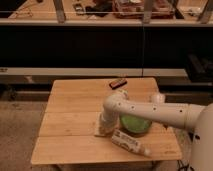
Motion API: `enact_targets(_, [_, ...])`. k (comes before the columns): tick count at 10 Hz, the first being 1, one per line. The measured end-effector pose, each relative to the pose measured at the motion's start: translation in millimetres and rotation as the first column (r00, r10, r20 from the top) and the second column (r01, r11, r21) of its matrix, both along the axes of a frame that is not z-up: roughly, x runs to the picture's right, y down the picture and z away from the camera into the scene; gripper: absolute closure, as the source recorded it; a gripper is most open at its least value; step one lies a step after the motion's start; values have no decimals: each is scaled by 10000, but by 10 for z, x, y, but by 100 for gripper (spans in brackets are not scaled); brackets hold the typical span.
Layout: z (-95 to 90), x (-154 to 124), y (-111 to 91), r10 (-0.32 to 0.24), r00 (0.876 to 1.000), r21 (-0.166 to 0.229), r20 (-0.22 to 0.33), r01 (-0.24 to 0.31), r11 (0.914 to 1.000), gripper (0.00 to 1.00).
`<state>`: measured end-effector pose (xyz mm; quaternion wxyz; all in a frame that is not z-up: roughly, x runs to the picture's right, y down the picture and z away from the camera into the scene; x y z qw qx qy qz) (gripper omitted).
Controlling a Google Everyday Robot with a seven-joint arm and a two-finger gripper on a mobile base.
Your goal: Wipe the white sponge on the table
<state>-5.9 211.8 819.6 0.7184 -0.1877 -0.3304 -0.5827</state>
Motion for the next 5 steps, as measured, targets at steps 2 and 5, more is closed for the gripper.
enact_targets(2, [129,57,-192,123,9998,6,-158,-123,9999,100])
enact_targets(5, [284,-184,-292,453,9978,-678,487,-420,9968,100])
